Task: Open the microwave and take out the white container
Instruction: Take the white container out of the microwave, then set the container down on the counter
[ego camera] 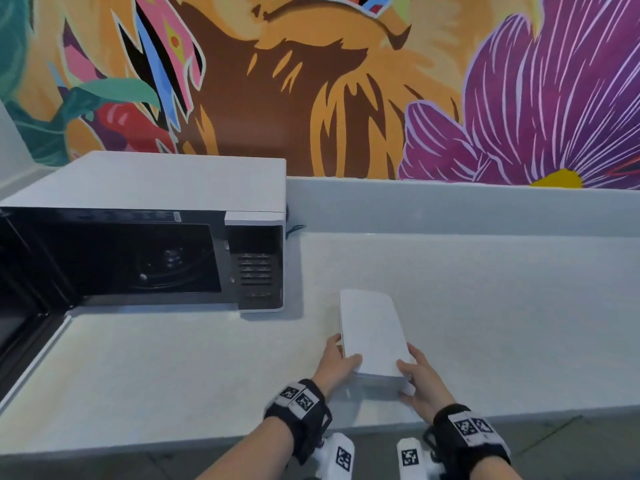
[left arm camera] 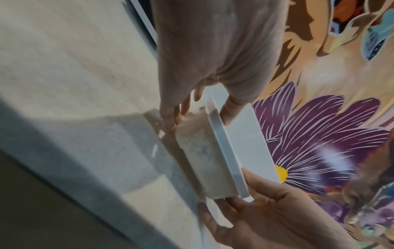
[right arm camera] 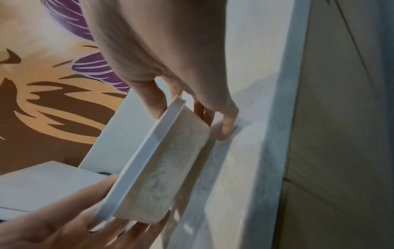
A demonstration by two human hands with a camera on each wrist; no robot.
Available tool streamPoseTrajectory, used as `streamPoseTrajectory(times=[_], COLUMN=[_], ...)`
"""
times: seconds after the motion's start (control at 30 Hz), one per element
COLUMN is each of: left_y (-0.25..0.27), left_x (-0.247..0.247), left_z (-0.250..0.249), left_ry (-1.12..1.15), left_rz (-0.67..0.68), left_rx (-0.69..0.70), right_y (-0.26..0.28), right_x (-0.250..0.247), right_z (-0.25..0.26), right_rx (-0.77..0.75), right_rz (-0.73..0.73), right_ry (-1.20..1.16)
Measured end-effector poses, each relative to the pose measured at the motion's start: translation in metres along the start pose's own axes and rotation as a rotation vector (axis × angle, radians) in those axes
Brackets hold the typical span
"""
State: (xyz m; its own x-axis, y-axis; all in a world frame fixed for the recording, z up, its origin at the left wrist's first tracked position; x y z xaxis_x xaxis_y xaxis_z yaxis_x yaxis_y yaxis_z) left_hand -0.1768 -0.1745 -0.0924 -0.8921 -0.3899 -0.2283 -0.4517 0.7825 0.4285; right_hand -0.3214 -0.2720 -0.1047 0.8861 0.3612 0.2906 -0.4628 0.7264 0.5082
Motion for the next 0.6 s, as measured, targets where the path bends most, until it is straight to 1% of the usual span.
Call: streamPoseTrajectory(times=[0.13, 0.23, 0.33, 0.4, 0.43, 0.47, 0.5, 0.57, 0.6], left_y=[-0.018, -0.026, -0.025, -0.017, -0.009, 0.002, 0.016, 0.058, 0.081], left_x=[0.014, 0.015, 0.012, 0.002, -0.007, -0.022, -0.042, -0.099, -0.134], left_z=[0.005, 0.008, 0.005, -0.003, -0.011, -0.023, -0.037, -0.069, -0.081], left_ry=[-0.04, -0.051, -0.091, -0.172, -0.233, -0.307, -0.386, -0.56, -0.66], left_rz=[0.014, 0.03, 0.044, 0.005, -0.054, -0.147, -0.264, -0.561, -0.744], left_rx=[-0.056, -0.058, -0.073, -0.052, -0.004, 0.076, 0.187, 0.411, 0.496], right_y=[-0.014, -0.022, -0.028, -0.032, -0.037, -0.036, -0.043, -0.056, -0.061], right_x=[-0.003, -0.003, -0.002, 0.0, -0.003, -0.002, -0.005, -0.012, -0.014], right_z=[0.011, 0.011, 0.01, 0.01, 0.009, 0.009, 0.005, -0.003, -0.007], right_rx=[-0.024, -0.035, -0.041, -0.069, -0.082, -0.103, -0.11, -0.136, -0.14], right_rz=[-0.037, -0.046, -0.078, -0.106, -0.131, -0.146, -0.166, -0.214, -0.221], right_ry=[0.123, 0.154, 0.182, 0.195, 0.207, 0.235, 0.255, 0.281, 0.311])
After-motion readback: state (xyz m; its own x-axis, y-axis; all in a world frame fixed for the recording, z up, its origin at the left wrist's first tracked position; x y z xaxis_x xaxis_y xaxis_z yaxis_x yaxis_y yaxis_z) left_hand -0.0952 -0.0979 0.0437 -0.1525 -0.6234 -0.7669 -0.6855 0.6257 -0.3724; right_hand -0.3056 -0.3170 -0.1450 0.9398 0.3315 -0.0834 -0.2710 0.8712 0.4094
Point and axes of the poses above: each hand's wrist, its own y-axis away from the middle knuckle, its own x-axis out of the palm, z = x × y, the point moved 4 cm from there along -y, towards the middle knuckle, and after that the axes turned 15 degrees about -y, right-handed, at the moved point
